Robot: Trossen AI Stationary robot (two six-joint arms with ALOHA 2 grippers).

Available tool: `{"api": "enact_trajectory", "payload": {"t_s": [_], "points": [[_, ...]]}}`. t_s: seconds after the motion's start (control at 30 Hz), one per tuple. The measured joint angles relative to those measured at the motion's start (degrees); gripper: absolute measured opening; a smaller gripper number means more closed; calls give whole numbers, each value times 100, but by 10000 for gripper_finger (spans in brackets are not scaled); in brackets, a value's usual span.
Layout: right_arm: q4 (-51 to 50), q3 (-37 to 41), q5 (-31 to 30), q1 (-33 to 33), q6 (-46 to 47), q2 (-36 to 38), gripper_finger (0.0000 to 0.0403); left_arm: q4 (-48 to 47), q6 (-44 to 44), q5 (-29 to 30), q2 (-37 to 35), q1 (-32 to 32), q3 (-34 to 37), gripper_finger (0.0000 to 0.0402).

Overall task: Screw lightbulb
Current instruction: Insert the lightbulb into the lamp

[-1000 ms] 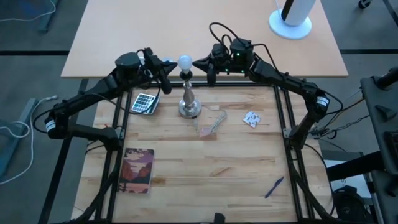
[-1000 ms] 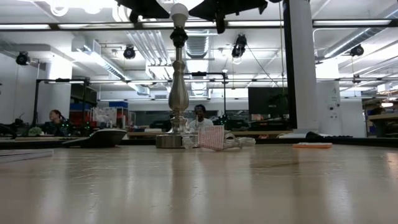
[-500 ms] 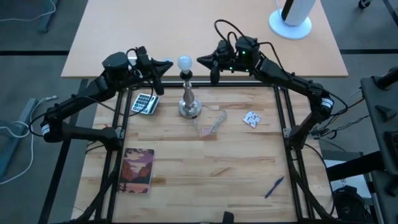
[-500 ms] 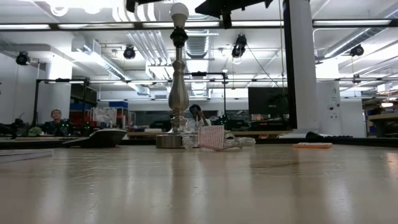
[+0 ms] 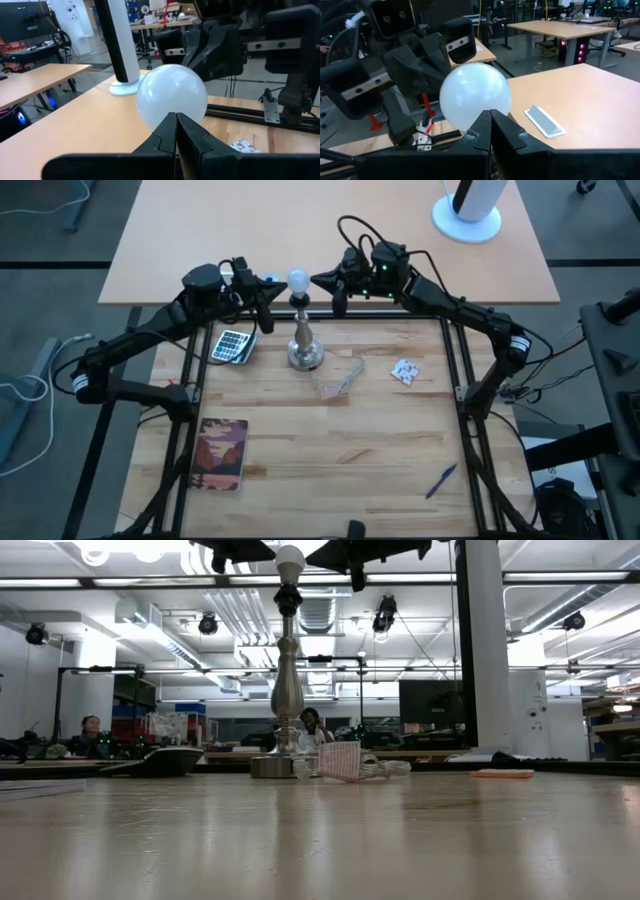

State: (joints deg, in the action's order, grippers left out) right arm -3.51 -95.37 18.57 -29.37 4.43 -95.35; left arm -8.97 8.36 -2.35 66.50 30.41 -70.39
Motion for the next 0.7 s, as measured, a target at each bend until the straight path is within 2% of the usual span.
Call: {"api": "enact_trajectory", "payload": {"t_s": [0.37, 0.7], "points": [[16, 0, 444, 110, 5, -28, 0, -2, -7, 481, 48, 4, 0, 0], [-56, 0, 385, 160, 114, 39, 0, 88, -173, 607, -43, 4, 0, 0]]}}
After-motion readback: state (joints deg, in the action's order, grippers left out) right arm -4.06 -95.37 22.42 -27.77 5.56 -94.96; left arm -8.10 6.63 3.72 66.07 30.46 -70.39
